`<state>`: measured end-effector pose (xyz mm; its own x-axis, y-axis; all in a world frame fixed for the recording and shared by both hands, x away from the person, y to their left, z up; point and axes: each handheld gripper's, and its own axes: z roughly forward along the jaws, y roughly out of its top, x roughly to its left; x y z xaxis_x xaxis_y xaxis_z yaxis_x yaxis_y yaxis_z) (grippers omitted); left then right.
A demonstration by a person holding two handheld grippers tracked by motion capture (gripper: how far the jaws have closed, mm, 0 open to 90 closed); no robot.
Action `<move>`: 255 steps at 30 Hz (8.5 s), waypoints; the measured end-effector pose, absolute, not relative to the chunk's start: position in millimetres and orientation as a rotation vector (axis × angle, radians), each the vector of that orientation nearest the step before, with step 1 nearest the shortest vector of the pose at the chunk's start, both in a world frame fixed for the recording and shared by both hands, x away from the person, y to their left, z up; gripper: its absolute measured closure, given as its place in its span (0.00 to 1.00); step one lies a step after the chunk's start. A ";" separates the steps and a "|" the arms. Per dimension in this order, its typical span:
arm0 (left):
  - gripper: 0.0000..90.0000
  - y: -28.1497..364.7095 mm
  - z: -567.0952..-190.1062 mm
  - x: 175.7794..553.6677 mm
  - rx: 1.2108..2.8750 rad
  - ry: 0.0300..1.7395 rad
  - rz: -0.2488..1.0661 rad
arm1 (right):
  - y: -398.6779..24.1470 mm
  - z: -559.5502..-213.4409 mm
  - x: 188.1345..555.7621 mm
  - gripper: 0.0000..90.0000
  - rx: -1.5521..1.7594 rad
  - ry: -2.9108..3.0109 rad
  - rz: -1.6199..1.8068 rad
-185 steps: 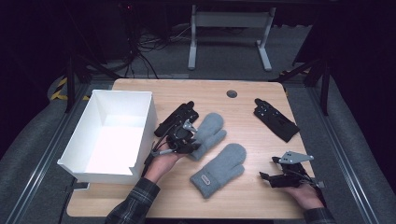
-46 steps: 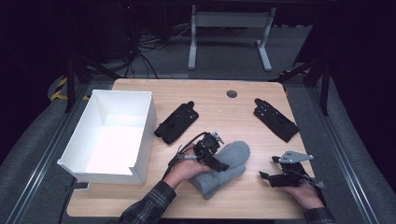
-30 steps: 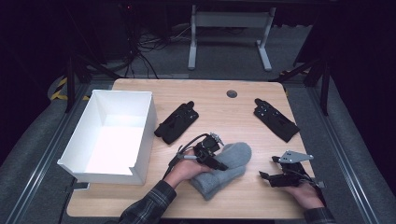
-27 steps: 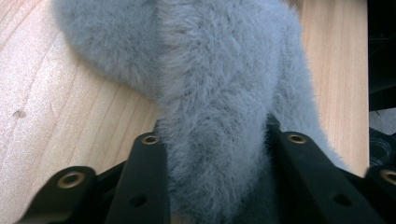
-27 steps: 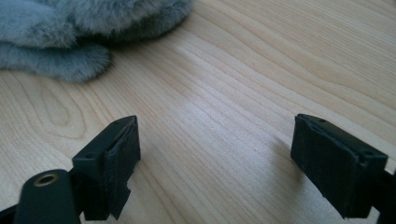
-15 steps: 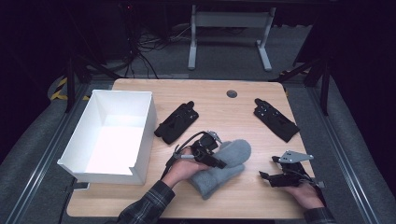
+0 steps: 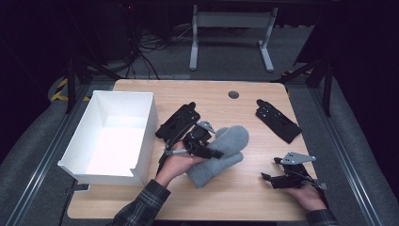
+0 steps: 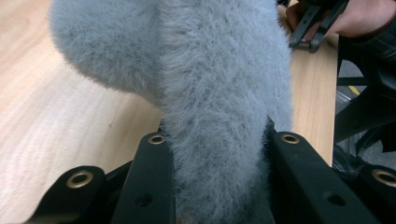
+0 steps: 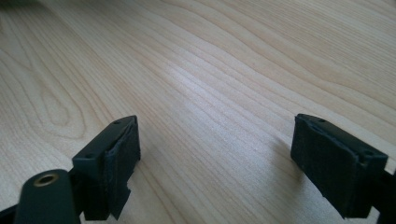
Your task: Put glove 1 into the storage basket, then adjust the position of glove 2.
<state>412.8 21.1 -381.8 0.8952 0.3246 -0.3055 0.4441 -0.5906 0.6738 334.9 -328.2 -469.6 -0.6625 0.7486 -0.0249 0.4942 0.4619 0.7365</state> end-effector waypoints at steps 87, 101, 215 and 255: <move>0.80 266.3 -267.4 401.0 2.025 1.107 0.259 | -327.6 -469.7 334.6 0.16 1.048 2.373 1.021; 0.80 292.1 -312.2 410.1 2.003 1.255 0.213 | -327.6 -469.7 334.7 0.16 1.048 2.373 1.021; 0.23 68.6 -417.9 371.1 2.254 0.812 0.191 | -327.6 -469.7 334.6 0.16 1.050 2.373 1.022; 0.00 75.4 -477.8 363.7 2.287 0.739 0.263 | -372.1 -435.5 415.6 1.00 1.273 2.086 0.919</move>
